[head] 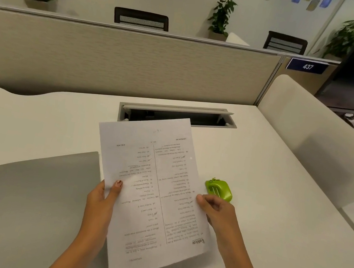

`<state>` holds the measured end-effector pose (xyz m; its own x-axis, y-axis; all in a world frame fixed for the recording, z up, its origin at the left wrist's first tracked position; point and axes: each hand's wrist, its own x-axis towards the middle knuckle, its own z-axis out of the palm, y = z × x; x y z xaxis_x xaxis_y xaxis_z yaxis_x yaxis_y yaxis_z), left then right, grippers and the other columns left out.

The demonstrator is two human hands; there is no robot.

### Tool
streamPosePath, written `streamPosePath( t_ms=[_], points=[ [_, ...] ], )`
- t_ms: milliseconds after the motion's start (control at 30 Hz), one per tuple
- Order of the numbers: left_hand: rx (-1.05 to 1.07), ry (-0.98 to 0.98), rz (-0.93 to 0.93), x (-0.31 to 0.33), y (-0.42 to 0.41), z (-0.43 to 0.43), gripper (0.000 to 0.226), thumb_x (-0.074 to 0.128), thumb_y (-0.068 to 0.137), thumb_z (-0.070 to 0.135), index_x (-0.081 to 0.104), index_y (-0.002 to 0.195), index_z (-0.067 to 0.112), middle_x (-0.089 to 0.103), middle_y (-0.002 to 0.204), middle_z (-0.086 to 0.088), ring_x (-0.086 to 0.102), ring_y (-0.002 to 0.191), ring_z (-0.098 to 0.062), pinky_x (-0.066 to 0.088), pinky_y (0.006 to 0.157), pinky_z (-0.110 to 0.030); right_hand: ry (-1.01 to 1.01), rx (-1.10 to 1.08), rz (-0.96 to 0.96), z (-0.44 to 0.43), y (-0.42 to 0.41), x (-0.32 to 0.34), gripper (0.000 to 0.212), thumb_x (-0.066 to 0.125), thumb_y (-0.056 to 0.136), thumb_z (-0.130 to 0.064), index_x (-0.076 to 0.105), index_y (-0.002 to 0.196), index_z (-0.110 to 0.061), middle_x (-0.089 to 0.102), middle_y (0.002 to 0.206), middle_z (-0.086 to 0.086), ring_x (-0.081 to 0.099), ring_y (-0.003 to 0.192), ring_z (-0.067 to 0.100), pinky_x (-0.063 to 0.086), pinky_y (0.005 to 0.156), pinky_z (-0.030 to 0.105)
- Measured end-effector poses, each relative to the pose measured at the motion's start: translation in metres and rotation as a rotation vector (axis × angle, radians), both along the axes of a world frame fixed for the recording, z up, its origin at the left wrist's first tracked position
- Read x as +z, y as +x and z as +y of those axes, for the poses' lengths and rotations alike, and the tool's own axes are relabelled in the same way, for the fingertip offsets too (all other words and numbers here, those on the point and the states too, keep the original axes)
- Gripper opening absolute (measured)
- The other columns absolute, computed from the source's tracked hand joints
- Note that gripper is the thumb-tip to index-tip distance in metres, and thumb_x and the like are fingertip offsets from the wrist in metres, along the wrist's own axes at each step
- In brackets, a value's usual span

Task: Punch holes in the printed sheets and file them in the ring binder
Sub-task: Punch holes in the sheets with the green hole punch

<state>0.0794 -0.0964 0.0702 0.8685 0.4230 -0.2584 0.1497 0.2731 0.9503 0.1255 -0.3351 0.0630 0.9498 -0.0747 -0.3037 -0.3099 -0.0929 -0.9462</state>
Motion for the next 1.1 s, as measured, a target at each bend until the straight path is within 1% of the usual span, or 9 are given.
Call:
streamPosePath(
  t_ms=[200, 267, 367, 467, 600, 700, 800, 900, 1100],
  points=[
    [-0.100, 0.014, 0.008, -0.002, 0.006, 0.007, 0.016, 0.057, 0.093, 0.020, 0.066, 0.106, 0.024, 0.074, 0.104, 0.004, 0.069, 0.099, -0.020, 0.056, 0.078, -0.038, -0.394, -0.081, -0.376, 0.007, 0.000, 0.044, 0.012, 0.067, 0.088, -0.022, 0.065, 0.079, -0.014, 0.069, 0.078, -0.003, 0.064, 0.066, 0.001, 0.045, 0.053, 0.009],
    [-0.062, 0.124, 0.014, 0.001, 0.010, 0.007, 0.026, 0.058, 0.093, 0.024, 0.058, 0.119, 0.026, 0.064, 0.124, 0.002, 0.062, 0.112, -0.022, 0.052, 0.086, -0.037, -0.484, -0.086, -0.545, 0.011, -0.001, 0.061, 0.015, 0.062, 0.091, -0.021, 0.060, 0.078, -0.013, 0.066, 0.076, -0.004, 0.062, 0.068, 0.000, 0.045, 0.054, 0.008],
    [0.123, 0.499, -0.026, 0.026, 0.016, 0.001, 0.067, 0.060, 0.091, 0.030, 0.023, 0.147, 0.026, 0.019, 0.156, 0.005, 0.032, 0.139, -0.019, 0.036, 0.107, -0.041, -0.711, -0.074, -0.790, 0.014, 0.003, 0.078, 0.026, 0.053, 0.093, -0.035, 0.056, 0.078, -0.014, 0.061, 0.077, -0.002, 0.058, 0.062, 0.009, 0.043, 0.051, 0.010],
    [0.137, 0.914, -0.410, 0.059, 0.025, -0.002, 0.077, 0.062, 0.090, 0.026, 0.015, 0.151, 0.019, -0.001, 0.161, 0.002, 0.004, 0.148, -0.021, 0.023, 0.114, -0.058, -0.932, -0.041, -0.992, 0.019, 0.007, 0.095, 0.034, 0.051, 0.088, -0.042, 0.059, 0.080, -0.009, 0.061, 0.075, 0.005, 0.053, 0.060, 0.011, 0.035, 0.056, 0.007],
    [0.001, 1.465, -0.618, 0.096, 0.039, -0.013, 0.070, 0.058, 0.091, 0.035, 0.025, 0.149, 0.015, 0.008, 0.160, -0.012, -0.001, 0.148, -0.032, 0.000, 0.117, -0.057, -1.183, 0.057, -1.188, 0.031, 0.013, 0.112, 0.027, 0.071, 0.068, -0.031, 0.062, 0.082, -0.010, 0.063, 0.074, 0.008, 0.041, 0.065, 0.006, 0.038, 0.058, 0.014],
    [-0.133, 1.735, -0.663, 0.105, 0.053, -0.021, 0.055, 0.060, 0.088, 0.037, 0.048, 0.138, 0.020, 0.033, 0.154, -0.007, 0.018, 0.146, -0.030, 0.010, 0.117, -0.058, -1.246, 0.130, -1.270, 0.038, 0.019, 0.117, 0.038, 0.082, 0.063, -0.035, 0.066, 0.086, -0.009, 0.065, 0.075, 0.009, 0.051, 0.060, 0.011, 0.044, 0.057, 0.018],
    [-0.244, 1.699, -0.712, 0.105, 0.060, -0.022, 0.030, 0.069, 0.081, 0.031, 0.069, 0.109, 0.019, 0.072, 0.112, -0.006, 0.066, 0.107, -0.031, 0.045, 0.101, -0.051, -1.273, 0.168, -1.332, 0.043, 0.021, 0.122, 0.046, 0.087, 0.058, -0.037, 0.070, 0.090, -0.008, 0.068, 0.077, 0.010, 0.063, 0.061, 0.019, 0.053, 0.058, 0.024],
    [-0.294, 1.616, -0.699, 0.107, 0.057, -0.014, 0.025, 0.065, 0.072, 0.035, 0.074, 0.090, 0.020, 0.074, 0.074, -0.006, 0.068, 0.052, -0.023, 0.058, 0.053, -0.034, -1.274, 0.190, -1.332, 0.037, 0.022, 0.126, 0.038, 0.082, 0.065, -0.038, 0.071, 0.089, -0.011, 0.068, 0.078, 0.008, 0.061, 0.065, 0.018, 0.049, 0.061, 0.023],
    [-0.190, 1.410, -0.516, 0.115, 0.053, 0.015, 0.012, 0.064, 0.089, 0.023, 0.074, 0.094, 0.026, 0.074, 0.075, 0.004, 0.064, 0.054, -0.015, 0.054, 0.046, -0.026, -0.919, -0.191, -1.165, 0.017, 0.018, 0.118, 0.046, 0.067, 0.088, -0.023, 0.052, 0.129, -0.009, 0.058, 0.126, 0.011, 0.054, 0.114, 0.023, 0.042, 0.101, 0.030]
  ],
)
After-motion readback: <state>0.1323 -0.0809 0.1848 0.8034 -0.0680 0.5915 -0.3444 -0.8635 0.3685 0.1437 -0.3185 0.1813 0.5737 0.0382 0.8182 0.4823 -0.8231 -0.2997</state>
